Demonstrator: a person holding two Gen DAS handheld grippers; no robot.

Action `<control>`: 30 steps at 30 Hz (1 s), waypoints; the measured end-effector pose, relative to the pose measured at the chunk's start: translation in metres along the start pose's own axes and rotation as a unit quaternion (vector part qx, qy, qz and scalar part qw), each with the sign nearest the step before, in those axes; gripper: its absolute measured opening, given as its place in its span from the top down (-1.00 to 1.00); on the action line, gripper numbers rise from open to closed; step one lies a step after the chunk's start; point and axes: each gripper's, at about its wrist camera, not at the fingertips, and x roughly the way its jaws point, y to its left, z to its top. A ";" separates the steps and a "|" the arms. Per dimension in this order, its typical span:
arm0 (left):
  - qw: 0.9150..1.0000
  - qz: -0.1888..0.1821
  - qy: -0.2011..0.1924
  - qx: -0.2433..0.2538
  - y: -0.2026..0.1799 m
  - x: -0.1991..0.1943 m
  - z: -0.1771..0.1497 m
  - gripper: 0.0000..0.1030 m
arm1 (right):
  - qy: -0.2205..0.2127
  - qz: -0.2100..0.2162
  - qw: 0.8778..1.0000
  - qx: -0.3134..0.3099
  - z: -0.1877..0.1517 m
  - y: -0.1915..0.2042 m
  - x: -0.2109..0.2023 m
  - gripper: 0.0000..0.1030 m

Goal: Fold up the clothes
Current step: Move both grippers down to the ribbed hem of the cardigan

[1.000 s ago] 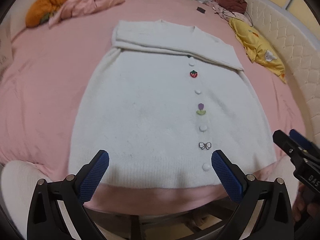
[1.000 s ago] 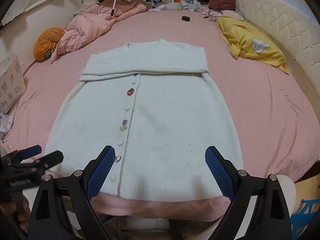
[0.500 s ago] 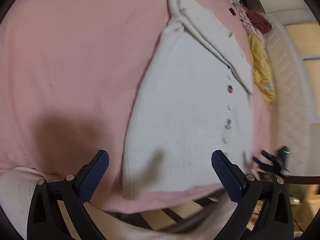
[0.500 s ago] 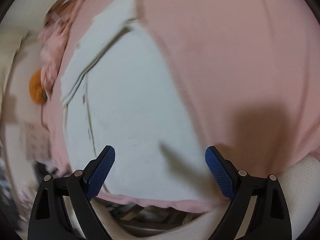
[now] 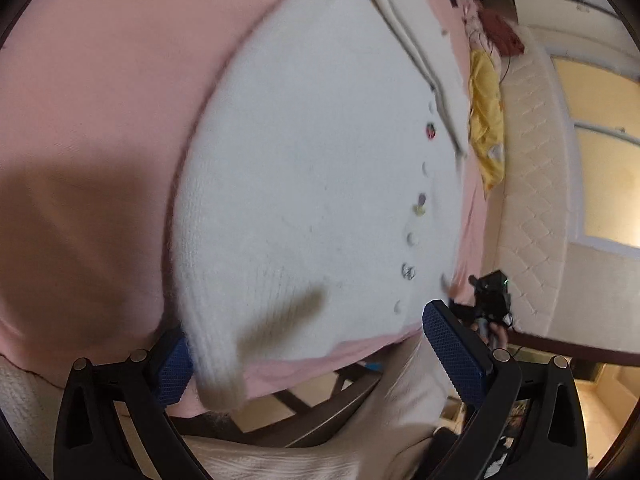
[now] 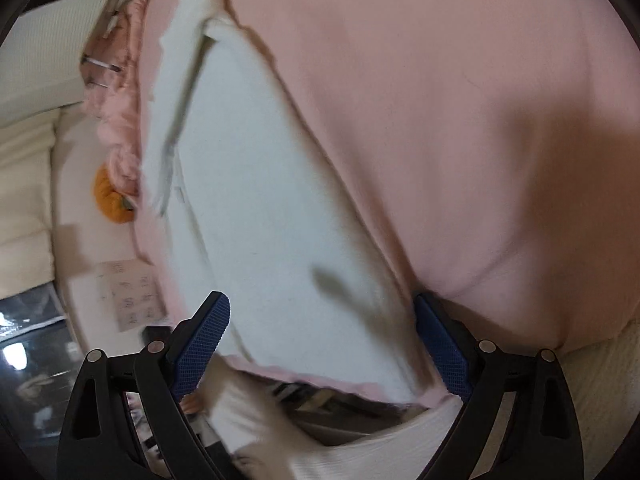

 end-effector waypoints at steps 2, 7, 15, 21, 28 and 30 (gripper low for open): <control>1.000 -0.009 0.000 -0.006 0.000 0.003 0.001 -0.99 | -0.001 0.007 1.000 0.007 -0.001 0.000 0.004 -0.81; 0.999 -0.045 0.000 -0.003 -0.001 0.003 0.000 -0.99 | 0.012 0.034 0.999 -0.006 -0.006 0.010 0.003 -0.79; 0.999 -0.050 0.001 -0.019 0.007 0.005 0.002 -0.71 | 0.005 0.033 0.999 -0.025 -0.015 0.009 -0.013 -0.49; 0.999 -0.047 -0.001 -0.020 0.007 0.005 0.002 -0.71 | -0.006 0.035 0.998 -0.043 -0.022 0.015 -0.022 -0.49; 0.999 -0.044 0.006 -0.021 0.007 0.011 0.005 -0.72 | 0.042 0.020 0.998 -0.052 -0.026 0.020 -0.009 -0.51; 0.999 -0.040 0.006 -0.022 0.006 0.012 0.007 -0.72 | 0.069 -0.028 0.996 -0.043 -0.024 0.016 0.009 -0.51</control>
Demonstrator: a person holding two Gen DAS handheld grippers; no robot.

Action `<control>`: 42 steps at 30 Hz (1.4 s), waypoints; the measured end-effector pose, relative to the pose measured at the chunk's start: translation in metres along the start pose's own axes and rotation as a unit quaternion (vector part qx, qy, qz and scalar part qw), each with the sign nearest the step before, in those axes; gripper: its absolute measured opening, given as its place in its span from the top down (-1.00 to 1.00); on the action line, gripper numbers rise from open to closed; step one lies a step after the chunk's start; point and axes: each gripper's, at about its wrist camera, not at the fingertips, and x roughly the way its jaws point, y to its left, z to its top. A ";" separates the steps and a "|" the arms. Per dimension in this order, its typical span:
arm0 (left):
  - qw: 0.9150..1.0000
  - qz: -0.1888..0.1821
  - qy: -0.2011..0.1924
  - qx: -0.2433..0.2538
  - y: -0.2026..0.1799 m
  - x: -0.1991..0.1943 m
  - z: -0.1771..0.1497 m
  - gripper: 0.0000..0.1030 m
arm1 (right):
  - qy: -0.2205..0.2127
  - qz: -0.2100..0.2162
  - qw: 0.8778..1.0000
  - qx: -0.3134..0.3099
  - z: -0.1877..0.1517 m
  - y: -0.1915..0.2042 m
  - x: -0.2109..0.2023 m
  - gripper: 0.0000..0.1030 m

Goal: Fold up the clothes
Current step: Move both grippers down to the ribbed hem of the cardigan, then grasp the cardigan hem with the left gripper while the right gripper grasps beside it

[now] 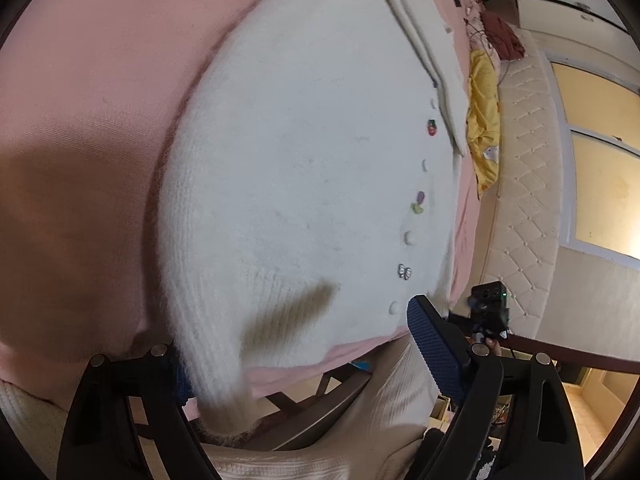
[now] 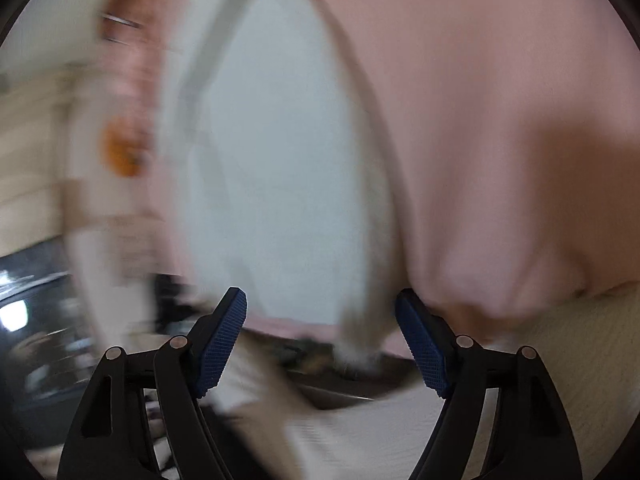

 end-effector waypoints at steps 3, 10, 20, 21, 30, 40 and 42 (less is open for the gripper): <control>1.000 0.007 -0.001 0.010 -0.004 -0.001 -0.001 -0.72 | 0.001 -0.011 1.000 0.003 0.005 0.002 0.014 -0.51; 1.000 0.008 -0.008 -0.003 0.004 -0.007 -0.003 -0.13 | -0.016 -0.042 0.998 0.035 0.006 -0.012 0.011 0.65; 1.000 0.014 -0.009 -0.015 0.002 -0.008 -0.007 0.78 | -0.075 -0.007 0.997 -0.017 -0.002 0.016 -0.005 0.83; 1.000 0.016 -0.011 -0.021 0.004 -0.007 -0.007 0.78 | -0.079 -0.006 0.997 -0.022 -0.001 0.021 -0.005 0.83; 0.992 -0.079 -0.095 0.012 -0.032 -0.036 -0.010 0.80 | -0.151 0.003 0.985 -0.088 -0.001 0.051 -0.039 0.83; 0.973 -0.072 -0.212 0.049 -0.082 -0.059 0.049 0.80 | -0.244 -0.054 0.951 -0.181 0.037 0.116 -0.076 0.84; 0.967 -0.064 -0.240 0.055 -0.093 -0.067 0.065 0.80 | -0.258 -0.071 0.943 -0.198 0.053 0.128 -0.083 0.84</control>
